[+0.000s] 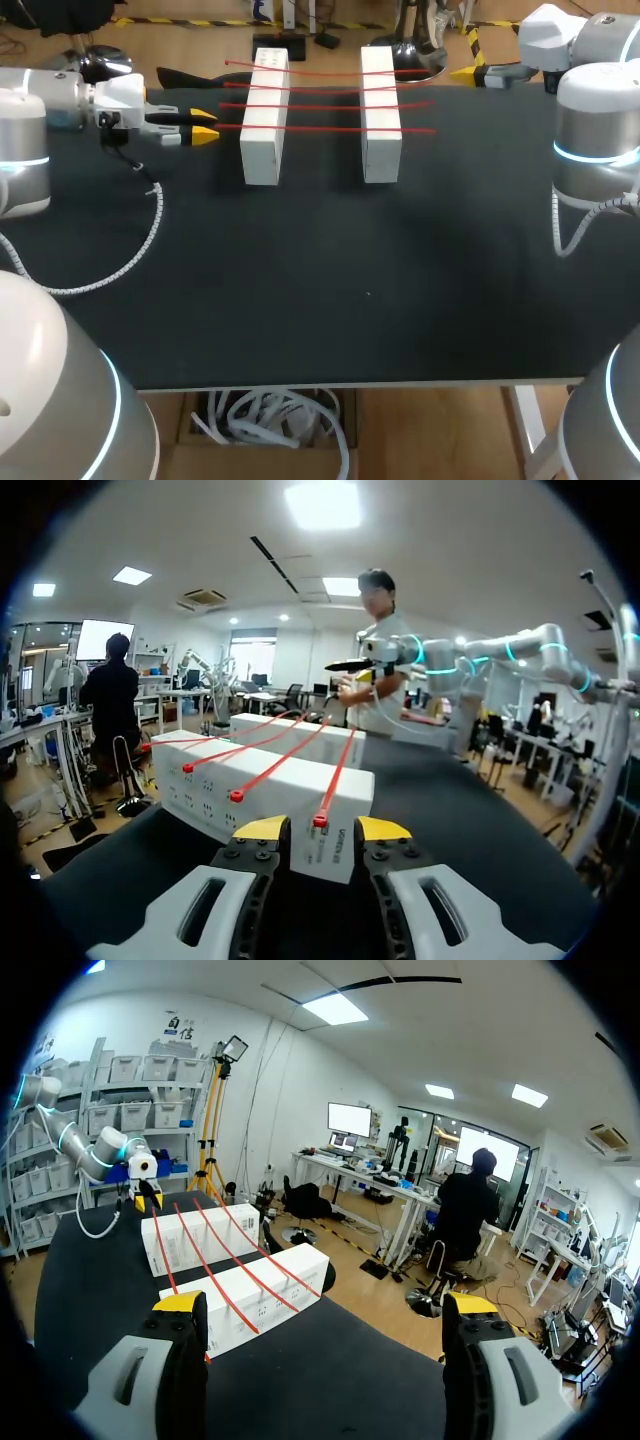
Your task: Grab the tape and strap the tape.
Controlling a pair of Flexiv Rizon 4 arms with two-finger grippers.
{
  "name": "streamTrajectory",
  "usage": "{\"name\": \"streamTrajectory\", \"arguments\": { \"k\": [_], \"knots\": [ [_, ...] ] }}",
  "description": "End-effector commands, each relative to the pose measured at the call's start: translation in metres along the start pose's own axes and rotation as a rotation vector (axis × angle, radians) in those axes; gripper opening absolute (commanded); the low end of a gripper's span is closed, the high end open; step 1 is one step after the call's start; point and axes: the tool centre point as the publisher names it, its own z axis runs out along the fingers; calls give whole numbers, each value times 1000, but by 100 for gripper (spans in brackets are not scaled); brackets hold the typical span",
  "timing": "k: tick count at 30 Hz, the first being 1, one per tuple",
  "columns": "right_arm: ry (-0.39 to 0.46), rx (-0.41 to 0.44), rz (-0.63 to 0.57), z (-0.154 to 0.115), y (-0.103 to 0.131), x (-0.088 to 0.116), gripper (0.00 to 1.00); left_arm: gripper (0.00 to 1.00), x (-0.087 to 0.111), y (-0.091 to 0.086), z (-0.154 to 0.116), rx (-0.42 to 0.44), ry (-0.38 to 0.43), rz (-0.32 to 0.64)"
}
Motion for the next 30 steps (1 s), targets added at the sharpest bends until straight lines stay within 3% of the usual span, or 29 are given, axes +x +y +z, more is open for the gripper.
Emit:
{"name": "streamTrajectory", "arguments": {
  "k": [1,5,25,27,30],
  "knots": [
    [0,0,0,0,0,0,100,17,-2,1,-1,7,17,1],
    [0,0,0,0,0,0,100,24,0,0,2,12,20,3],
    [0,0,0,0,0,0,100,21,2,-1,3,23,21,2],
    [0,0,0,0,0,0,100,16,2,-1,4,23,20,2],
    [0,0,0,0,0,0,100,20,2,-1,4,23,19,0]
  ]
}}
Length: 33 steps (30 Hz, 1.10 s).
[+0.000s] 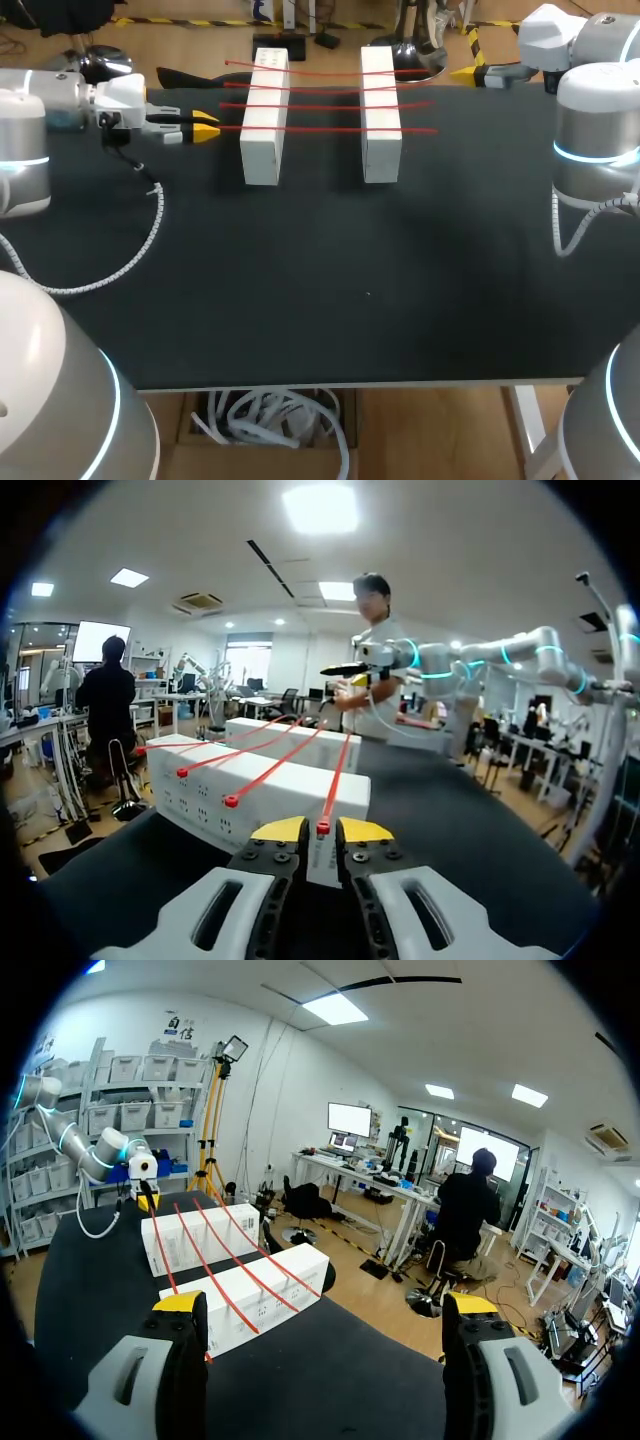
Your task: Grab the tape and strap the tape.
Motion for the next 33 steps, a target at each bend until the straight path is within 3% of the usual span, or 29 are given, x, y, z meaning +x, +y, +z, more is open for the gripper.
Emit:
{"name": "streamTrajectory", "arguments": {
  "k": [1,9,12,13,14,25,33],
  "knots": [
    [0,0,0,0,0,0,100,20,0,2,1,2,0,0],
    [0,0,0,0,0,0,100,17,0,2,2,2,-4,-2],
    [0,0,0,0,0,0,100,12,0,2,2,2,-4,-3],
    [0,0,0,0,0,0,100,2,1,2,2,2,-2,-2],
    [0,0,0,0,0,0,100,0,1,2,2,2,-2,-2],
    [0,0,0,0,0,0,100,0,2,1,4,-3,9,3],
    [0,0,0,0,0,0,100,0,1,-14,2,3,15,45]
  ]
}}
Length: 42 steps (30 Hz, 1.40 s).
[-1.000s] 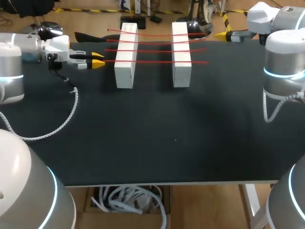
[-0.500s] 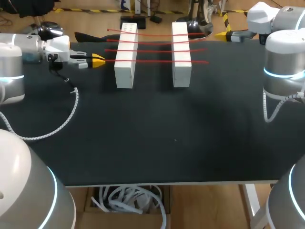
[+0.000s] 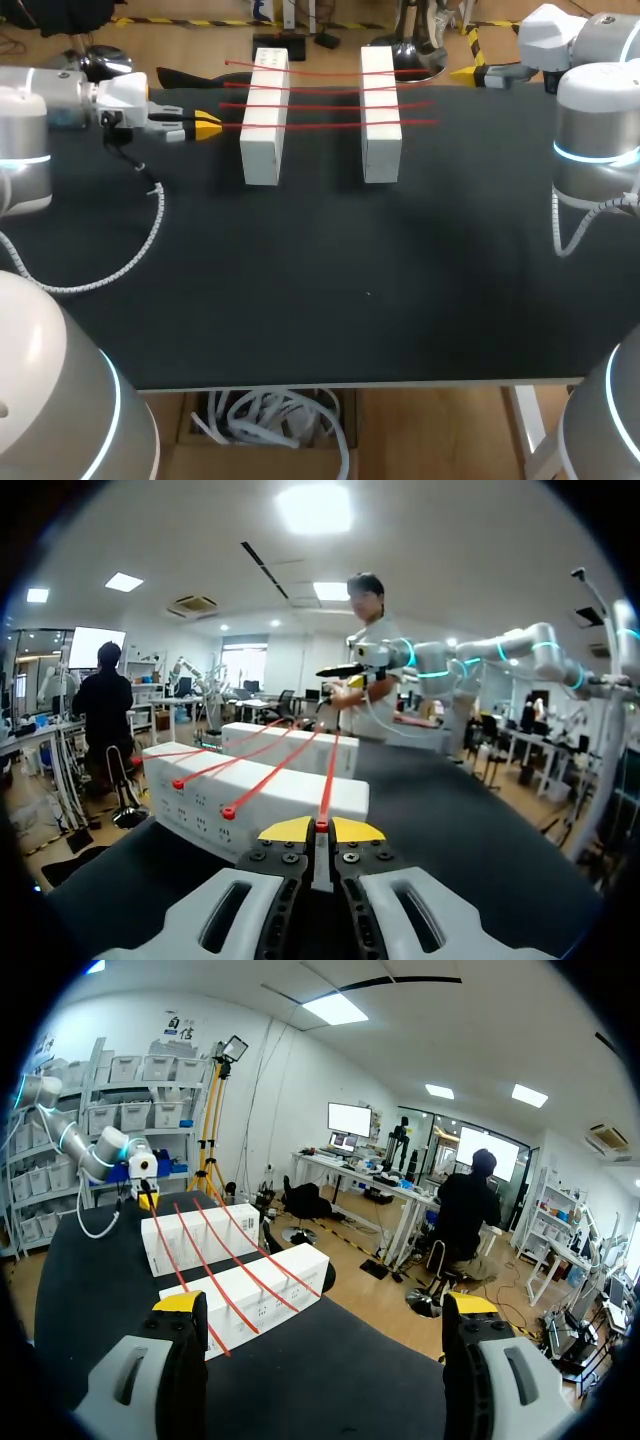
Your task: Grab the tape and strap the tape.
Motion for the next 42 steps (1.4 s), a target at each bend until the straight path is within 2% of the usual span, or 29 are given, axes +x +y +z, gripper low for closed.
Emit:
{"name": "streamTrajectory", "arguments": {
  "k": [1,12,23,29,36,42],
  "knots": [
    [0,0,0,0,0,0,100,0,1,-10,-1,0,3,18],
    [0,0,0,0,0,0,100,0,2,-44,0,51,13,62],
    [0,0,0,0,0,0,100,0,7,-93,7,133,28,89],
    [0,0,0,0,0,0,100,0,8,-106,13,158,37,79],
    [0,0,0,0,0,0,100,0,8,-125,20,244,46,31],
    [0,0,0,0,0,0,100,0,8,-138,27,285,45,33]
  ]
}}
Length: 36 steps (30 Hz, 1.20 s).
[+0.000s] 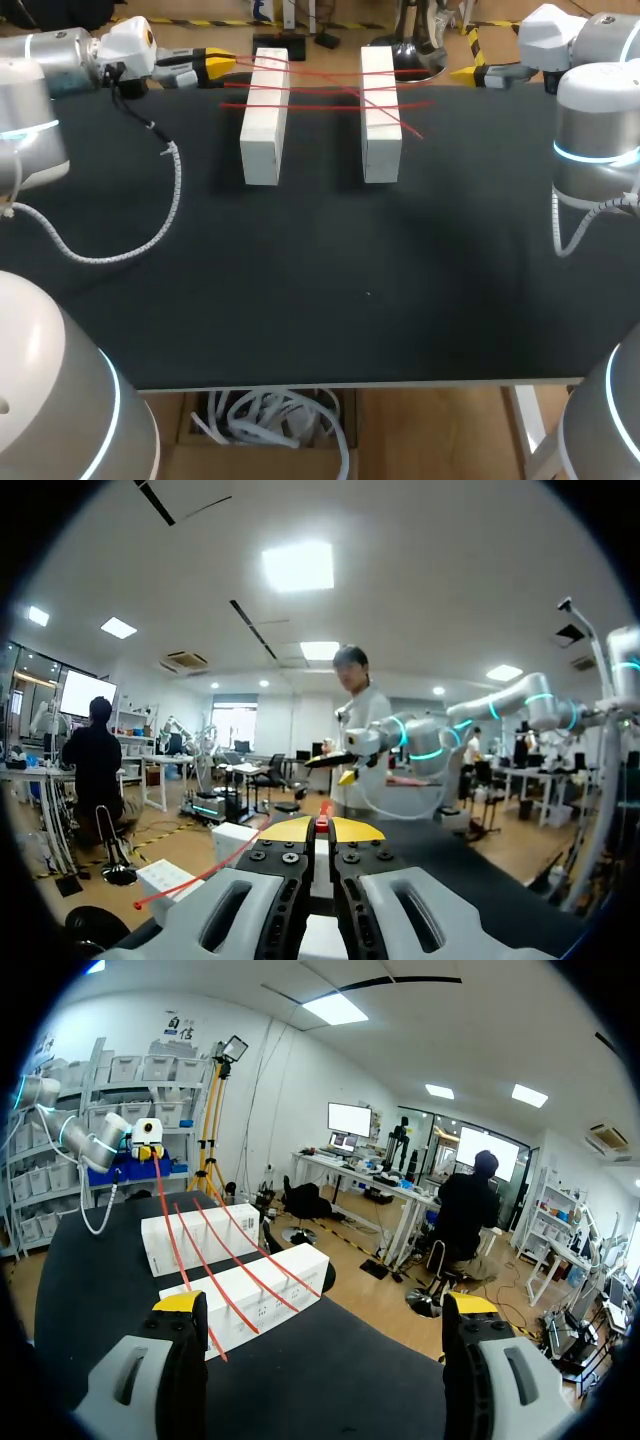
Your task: Grab the tape and strap the tape.
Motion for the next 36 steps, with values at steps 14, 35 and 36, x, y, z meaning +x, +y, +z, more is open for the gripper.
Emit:
{"name": "streamTrajectory", "arguments": {
  "k": [14,35,36],
  "knots": [
    [0,0,0,0,0,0,100,0,4,-18,25,79,59,-10],
    [0,0,0,0,0,0,100,0,1,-30,43,236,36,-37],
    [0,0,0,0,0,0,100,0,1,-30,43,236,36,-37]
  ]
}}
